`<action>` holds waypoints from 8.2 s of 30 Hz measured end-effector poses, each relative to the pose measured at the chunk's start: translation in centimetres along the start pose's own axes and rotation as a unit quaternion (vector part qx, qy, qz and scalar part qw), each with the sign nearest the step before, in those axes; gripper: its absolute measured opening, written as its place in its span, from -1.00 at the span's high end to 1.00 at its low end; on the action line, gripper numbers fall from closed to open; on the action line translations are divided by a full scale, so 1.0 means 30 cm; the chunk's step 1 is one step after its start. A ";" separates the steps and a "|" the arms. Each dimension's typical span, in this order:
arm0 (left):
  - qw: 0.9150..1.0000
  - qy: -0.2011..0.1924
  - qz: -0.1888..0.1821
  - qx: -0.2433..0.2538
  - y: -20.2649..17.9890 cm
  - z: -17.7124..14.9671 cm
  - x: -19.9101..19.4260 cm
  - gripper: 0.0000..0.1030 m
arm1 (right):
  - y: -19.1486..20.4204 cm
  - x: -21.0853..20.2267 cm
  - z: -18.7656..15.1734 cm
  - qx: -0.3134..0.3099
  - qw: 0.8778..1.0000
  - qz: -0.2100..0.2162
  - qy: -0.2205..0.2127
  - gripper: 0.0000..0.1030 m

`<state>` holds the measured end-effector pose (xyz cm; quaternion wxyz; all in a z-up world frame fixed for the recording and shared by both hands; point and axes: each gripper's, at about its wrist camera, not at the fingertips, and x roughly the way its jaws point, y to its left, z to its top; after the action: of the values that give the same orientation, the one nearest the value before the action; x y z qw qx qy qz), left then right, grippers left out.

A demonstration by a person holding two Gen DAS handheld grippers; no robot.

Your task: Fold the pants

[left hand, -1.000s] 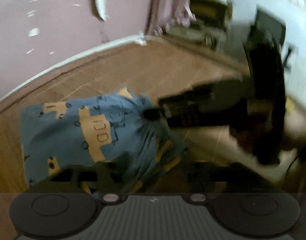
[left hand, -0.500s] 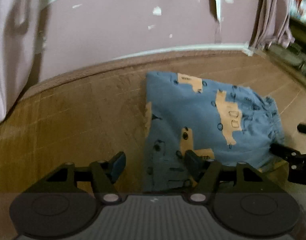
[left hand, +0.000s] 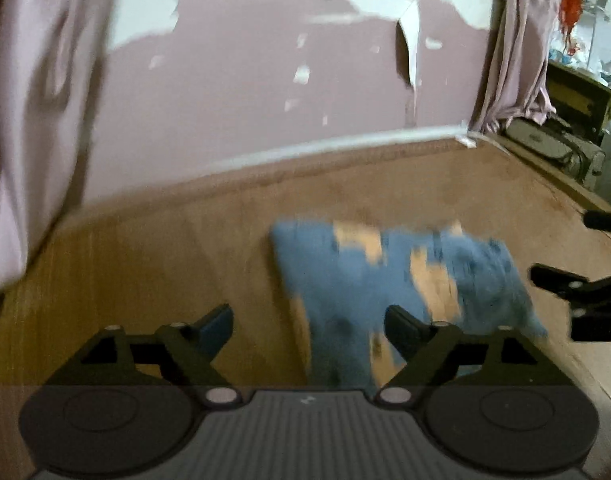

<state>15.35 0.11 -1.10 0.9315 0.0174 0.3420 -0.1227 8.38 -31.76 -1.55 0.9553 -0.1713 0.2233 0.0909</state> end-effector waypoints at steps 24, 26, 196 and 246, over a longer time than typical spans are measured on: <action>0.993 0.078 0.028 -0.081 0.083 -0.010 0.054 -0.99 | 0.062 0.078 -0.025 -0.008 0.999 -0.028 0.027 -0.99; 0.994 0.079 0.029 -0.064 0.062 -0.017 0.037 -0.99 | 0.069 0.066 -0.041 0.000 0.999 -0.026 0.036 -0.99; 0.993 0.092 -0.009 -0.080 0.044 0.178 0.417 0.81 | -0.066 0.727 0.248 -0.111 0.991 0.076 0.005 0.57; 0.996 -0.035 0.033 -0.080 -0.057 -0.097 -0.178 -1.00 | -0.085 -0.191 -0.031 0.173 0.979 0.060 -0.090 -0.99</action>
<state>9.16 -0.07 0.18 0.9449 -0.0500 0.3170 -0.0643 3.58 -35.01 1.00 0.9795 0.0194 0.1588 0.1227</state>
